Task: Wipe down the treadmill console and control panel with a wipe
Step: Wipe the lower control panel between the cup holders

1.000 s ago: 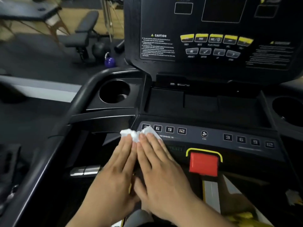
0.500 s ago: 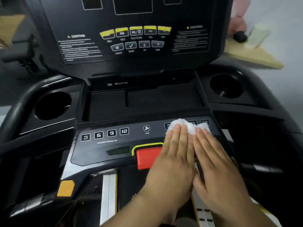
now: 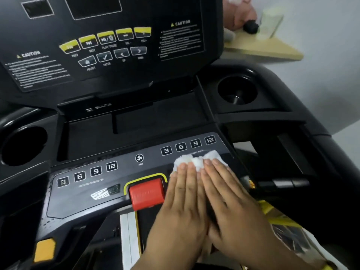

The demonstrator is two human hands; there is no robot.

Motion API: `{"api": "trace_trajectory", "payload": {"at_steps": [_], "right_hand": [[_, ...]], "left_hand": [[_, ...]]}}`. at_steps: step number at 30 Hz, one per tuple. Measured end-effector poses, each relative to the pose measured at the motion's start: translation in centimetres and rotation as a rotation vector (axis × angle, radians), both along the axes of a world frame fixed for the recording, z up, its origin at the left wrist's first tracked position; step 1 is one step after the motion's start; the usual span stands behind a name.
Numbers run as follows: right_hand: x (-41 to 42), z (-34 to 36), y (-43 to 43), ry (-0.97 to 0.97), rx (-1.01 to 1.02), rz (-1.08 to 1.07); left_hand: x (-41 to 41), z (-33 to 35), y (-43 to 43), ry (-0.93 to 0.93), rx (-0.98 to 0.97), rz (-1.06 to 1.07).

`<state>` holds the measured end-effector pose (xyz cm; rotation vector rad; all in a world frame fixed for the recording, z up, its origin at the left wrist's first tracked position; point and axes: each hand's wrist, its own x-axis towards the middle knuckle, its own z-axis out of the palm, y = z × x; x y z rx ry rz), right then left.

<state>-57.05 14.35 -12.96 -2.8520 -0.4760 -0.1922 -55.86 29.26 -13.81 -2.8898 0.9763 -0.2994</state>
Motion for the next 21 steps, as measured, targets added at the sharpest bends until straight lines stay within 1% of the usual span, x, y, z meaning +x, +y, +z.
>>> {"api": "trace_trajectory", "payload": {"at_steps": [4, 6, 8, 10, 12, 14, 16, 18, 21], "right_hand": [[-1.7, -1.1, -4.6, -0.039, 0.074, -0.131], [-1.7, -1.4, -5.5, -0.034, 0.106, -0.175], [-1.7, -1.5, -4.6, -0.049, 0.137, -0.165], [-1.9, -1.8, -2.6, -0.116, 0.135, -0.108], [-2.2, -2.3, -0.1, -0.172, 0.116, -0.060], [-2.1, -2.8, 2.1, -0.175, 0.067, -0.039], [-1.8, -2.7, 3.2, -0.150, 0.042, -0.035], [-1.7, -2.3, 2.6, -0.140, 0.077, -0.030], [-2.0, -1.5, 0.3, -0.097, 0.148, -0.079]], "left_hand": [[0.3, 0.1, -4.9, -0.033, -0.044, -0.123], [0.8, 0.8, -5.9, -0.041, -0.022, -0.126], [0.7, 0.6, -5.0, -0.056, -0.019, -0.108], [-0.1, -0.1, -2.3, -0.059, -0.022, -0.096], [-0.8, -0.6, 1.2, -0.093, 0.008, -0.103], [-0.9, -0.4, 3.4, -0.115, 0.048, -0.104], [-1.1, -0.3, 3.6, -0.100, 0.079, -0.075], [-1.2, -0.4, 2.8, -0.032, 0.073, -0.047], [0.3, 0.2, 0.7, -0.017, -0.021, -0.081]]}}
